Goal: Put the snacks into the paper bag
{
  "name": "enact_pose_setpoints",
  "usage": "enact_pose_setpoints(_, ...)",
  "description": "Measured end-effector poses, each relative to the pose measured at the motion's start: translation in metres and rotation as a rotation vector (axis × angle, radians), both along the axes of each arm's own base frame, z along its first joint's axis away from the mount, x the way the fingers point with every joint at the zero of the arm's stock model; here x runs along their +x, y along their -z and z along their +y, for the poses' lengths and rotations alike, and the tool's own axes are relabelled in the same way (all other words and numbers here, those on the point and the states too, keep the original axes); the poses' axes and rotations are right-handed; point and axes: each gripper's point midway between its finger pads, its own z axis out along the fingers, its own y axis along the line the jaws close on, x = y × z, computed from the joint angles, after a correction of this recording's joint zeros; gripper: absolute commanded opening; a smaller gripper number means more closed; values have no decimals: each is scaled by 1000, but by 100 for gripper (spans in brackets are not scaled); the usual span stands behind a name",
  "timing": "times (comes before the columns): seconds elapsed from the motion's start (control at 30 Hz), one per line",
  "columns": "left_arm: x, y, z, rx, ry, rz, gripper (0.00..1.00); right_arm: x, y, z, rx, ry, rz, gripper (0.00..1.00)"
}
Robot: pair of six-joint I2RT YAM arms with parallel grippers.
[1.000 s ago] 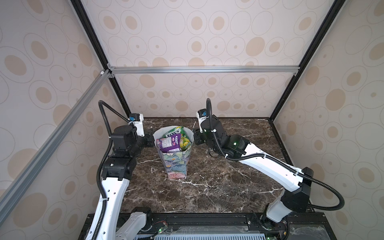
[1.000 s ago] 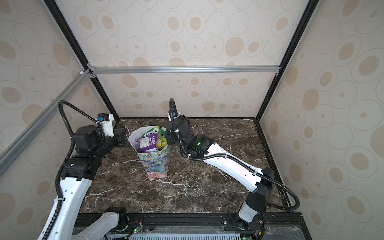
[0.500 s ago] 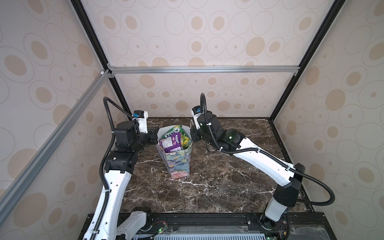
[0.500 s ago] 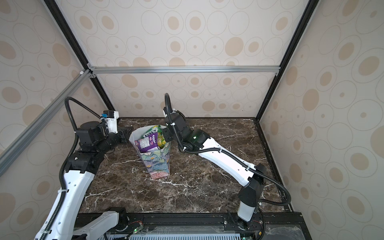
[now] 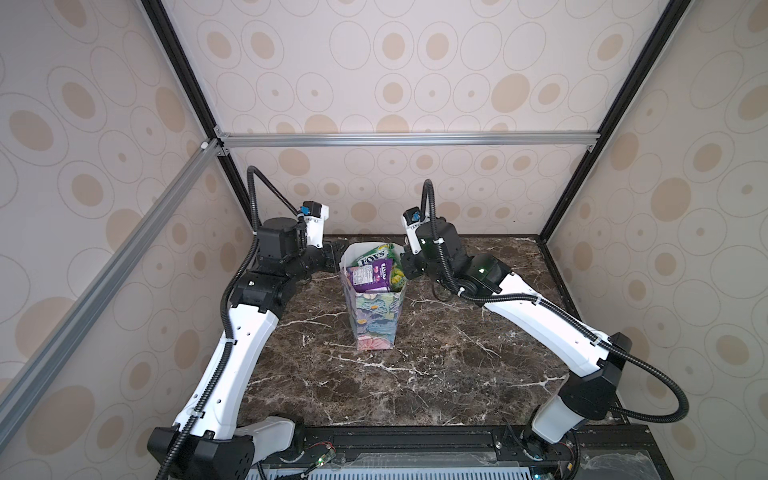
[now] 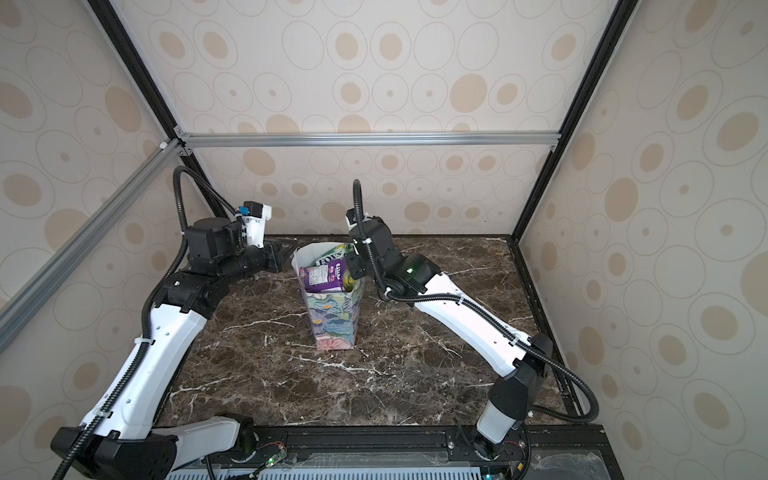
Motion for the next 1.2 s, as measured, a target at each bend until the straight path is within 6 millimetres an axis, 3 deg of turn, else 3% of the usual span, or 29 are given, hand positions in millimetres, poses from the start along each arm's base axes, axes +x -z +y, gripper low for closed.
enact_pose_setpoints(0.17, 1, 10, -13, 28, 11, 12, 3, -12, -6, -19, 12, 10, -13, 0)
enact_pose_setpoints(0.33, 8, 17, -10, 50, -30, 1, 4, -22, -3, -31, 11, 16, -10, 0)
enact_pose_setpoints(0.37, 9, 17, -9, 54, -39, -2, 5, -22, -3, -32, 9, 17, -9, 1)
enact_pose_setpoints(0.4, 10, 18, -7, 60, -50, -3, 9, -22, -2, -33, 11, 21, -9, 8)
enact_pose_setpoints(0.47, 12, 18, -5, 71, -67, -7, 26, -20, -3, -36, 19, 30, -11, 16)
enact_pose_setpoints(0.6, 16, 12, 1, 84, -99, -42, 73, -15, -15, -39, 62, 46, -40, 38)
enact_pose_setpoints(0.7, 17, 11, 7, 101, -134, -50, 97, -15, -24, -41, 71, 46, -58, 50)
enact_pose_setpoints(0.87, 17, -8, 28, 137, -240, -71, 100, -23, -43, -51, 83, 41, -94, 61)
enact_pose_setpoints(0.97, 13, -35, 48, 154, -344, -121, 100, -31, -61, -69, 90, 58, -131, 64)
enact_pose_setpoints(1.07, 5, -54, 75, 183, -477, -174, 100, -41, -82, -102, 97, 117, -182, 69)
enact_pose_setpoints(1.13, 0, -56, 95, 208, -573, -195, 100, -48, -89, -137, 102, 195, -210, 71)
enact_pose_setpoints(1.2, -1, -42, 113, 235, -657, -186, 100, -54, -83, -177, 92, 294, -227, 76)
